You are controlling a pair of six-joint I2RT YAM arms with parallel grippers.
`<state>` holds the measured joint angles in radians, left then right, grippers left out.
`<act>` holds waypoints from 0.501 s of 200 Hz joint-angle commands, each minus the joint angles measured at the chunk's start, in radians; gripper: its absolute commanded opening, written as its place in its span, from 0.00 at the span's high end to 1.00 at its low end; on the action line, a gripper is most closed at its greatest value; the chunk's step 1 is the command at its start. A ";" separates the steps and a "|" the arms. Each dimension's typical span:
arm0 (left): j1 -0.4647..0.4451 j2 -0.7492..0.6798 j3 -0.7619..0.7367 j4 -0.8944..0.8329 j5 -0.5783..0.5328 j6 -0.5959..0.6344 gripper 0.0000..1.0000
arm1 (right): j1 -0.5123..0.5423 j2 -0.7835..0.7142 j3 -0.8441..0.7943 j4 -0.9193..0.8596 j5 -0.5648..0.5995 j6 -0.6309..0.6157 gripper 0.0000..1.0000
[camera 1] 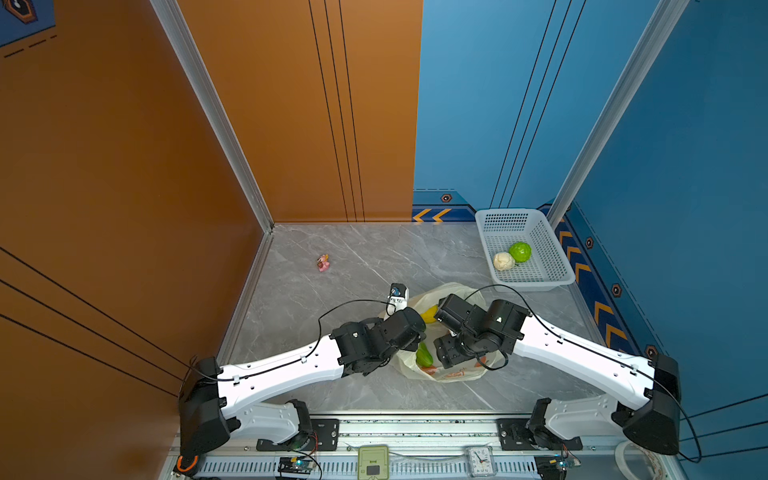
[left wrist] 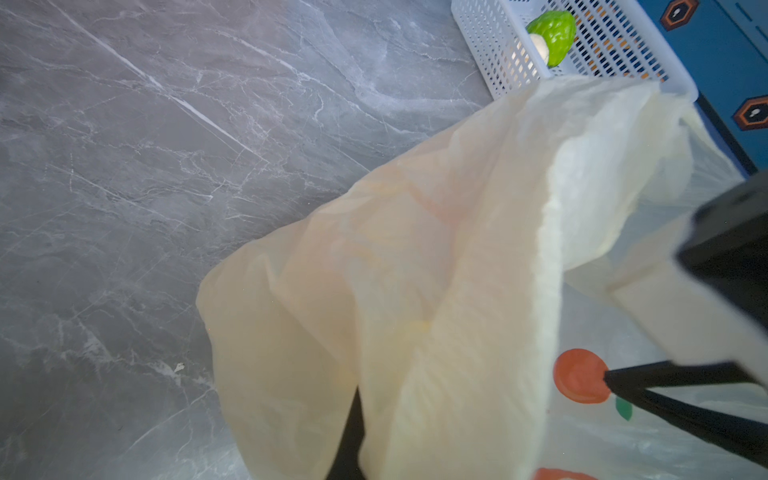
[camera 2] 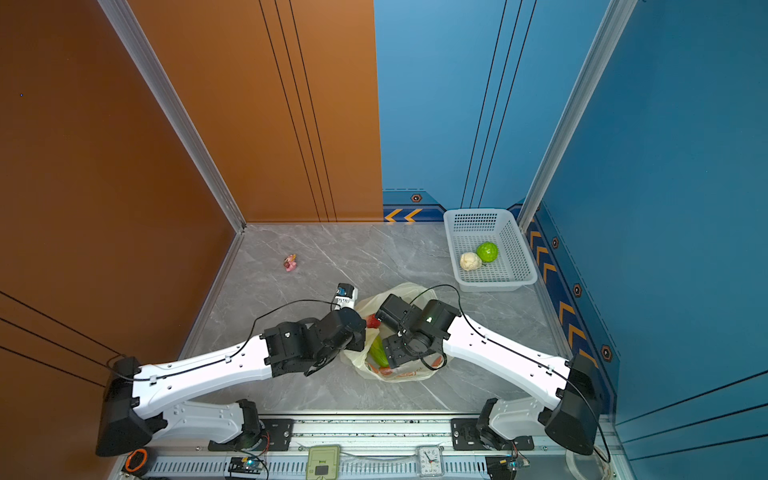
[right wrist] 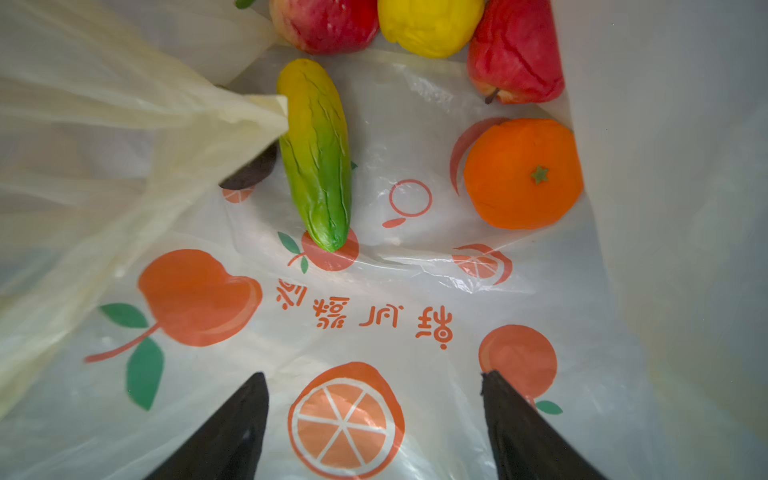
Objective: Untie the knot of the plastic bag and take out the fruit
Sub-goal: 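Move the right gripper back over the bag mouth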
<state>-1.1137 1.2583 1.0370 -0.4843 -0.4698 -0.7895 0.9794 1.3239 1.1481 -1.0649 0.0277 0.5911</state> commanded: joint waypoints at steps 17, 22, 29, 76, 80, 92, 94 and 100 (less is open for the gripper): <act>-0.009 -0.005 0.041 0.012 -0.003 0.007 1.00 | 0.003 0.016 -0.059 0.087 0.037 -0.038 0.19; -0.010 -0.004 0.041 0.013 -0.003 0.007 1.00 | 0.004 0.022 -0.068 0.097 0.036 -0.039 0.19; -0.011 -0.005 0.043 0.015 -0.002 0.007 1.00 | 0.003 0.029 -0.082 0.111 0.034 -0.037 0.19; -0.020 -0.003 0.038 0.018 0.007 0.006 1.00 | -0.052 0.070 -0.146 0.259 -0.017 -0.022 0.20; -0.022 -0.003 0.036 0.019 0.006 0.006 1.00 | -0.059 0.076 -0.152 0.278 -0.023 -0.018 0.20; -0.027 -0.001 0.031 0.022 0.008 0.006 1.00 | -0.083 0.099 -0.167 0.330 -0.029 -0.011 0.20; -0.027 -0.001 0.030 0.023 0.008 0.006 1.00 | -0.087 0.104 -0.168 0.335 -0.027 -0.010 0.21; -0.030 0.000 0.026 0.025 0.010 0.005 1.00 | -0.094 0.118 -0.167 0.347 -0.018 -0.009 0.21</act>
<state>-1.1282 1.2583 1.0496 -0.4770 -0.4664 -0.7895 0.9180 1.3975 1.0008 -0.8356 0.0158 0.5735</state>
